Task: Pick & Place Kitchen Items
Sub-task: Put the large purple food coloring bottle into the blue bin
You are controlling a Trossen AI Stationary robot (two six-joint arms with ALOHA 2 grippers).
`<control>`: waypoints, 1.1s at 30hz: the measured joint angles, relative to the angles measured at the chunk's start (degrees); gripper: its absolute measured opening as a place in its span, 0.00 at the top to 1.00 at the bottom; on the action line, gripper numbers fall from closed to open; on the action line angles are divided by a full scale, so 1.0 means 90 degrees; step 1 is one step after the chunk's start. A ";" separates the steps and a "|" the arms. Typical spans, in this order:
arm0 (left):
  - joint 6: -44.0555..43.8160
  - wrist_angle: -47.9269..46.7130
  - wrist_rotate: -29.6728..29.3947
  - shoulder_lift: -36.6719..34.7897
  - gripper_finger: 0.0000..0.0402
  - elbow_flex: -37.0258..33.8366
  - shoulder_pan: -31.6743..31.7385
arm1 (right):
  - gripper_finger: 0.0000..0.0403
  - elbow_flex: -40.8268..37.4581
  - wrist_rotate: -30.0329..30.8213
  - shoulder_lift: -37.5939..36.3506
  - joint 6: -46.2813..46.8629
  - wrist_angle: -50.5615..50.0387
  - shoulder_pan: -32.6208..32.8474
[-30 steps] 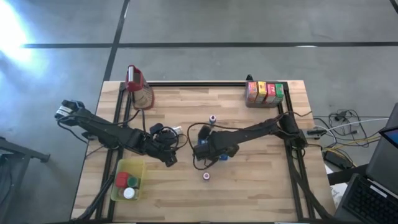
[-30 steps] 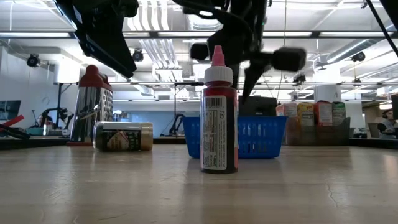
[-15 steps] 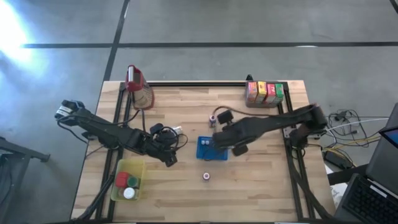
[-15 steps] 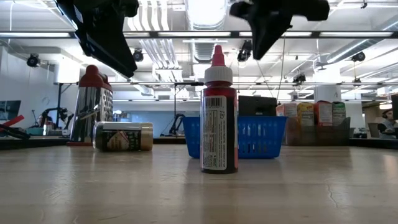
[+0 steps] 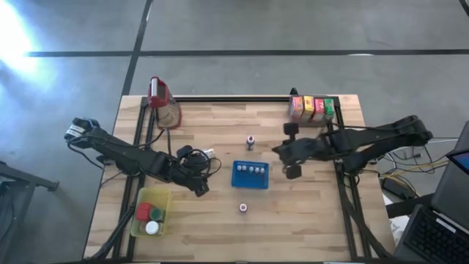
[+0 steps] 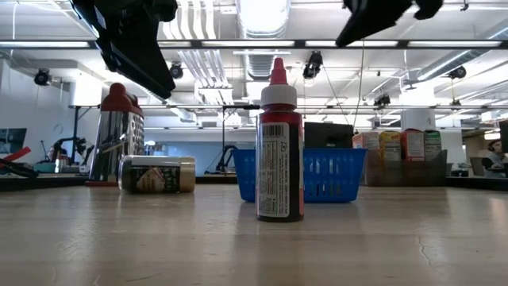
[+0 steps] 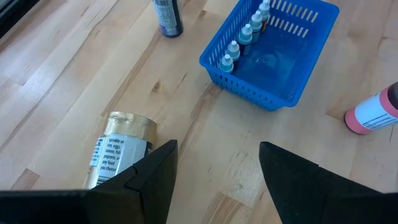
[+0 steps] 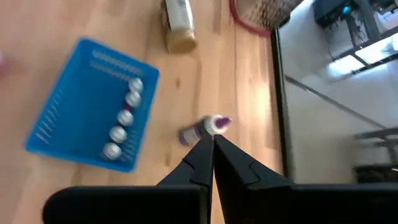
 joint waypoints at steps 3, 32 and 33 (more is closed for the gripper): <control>0.0000 0.0002 0.0001 0.0002 0.42 0.0000 -0.0002 | 0.98 -0.0732 -0.0242 -0.0614 0.0352 0.0756 0.0106; 0.0000 0.0002 -0.0001 0.0000 0.42 0.0000 0.0000 | 0.57 -0.2509 -0.2464 0.0245 0.1860 0.4144 -0.2314; 0.0000 0.0002 0.0001 0.0000 0.42 0.0000 0.0000 | 0.55 -0.2511 -0.2619 0.0394 0.1797 0.4263 -0.2403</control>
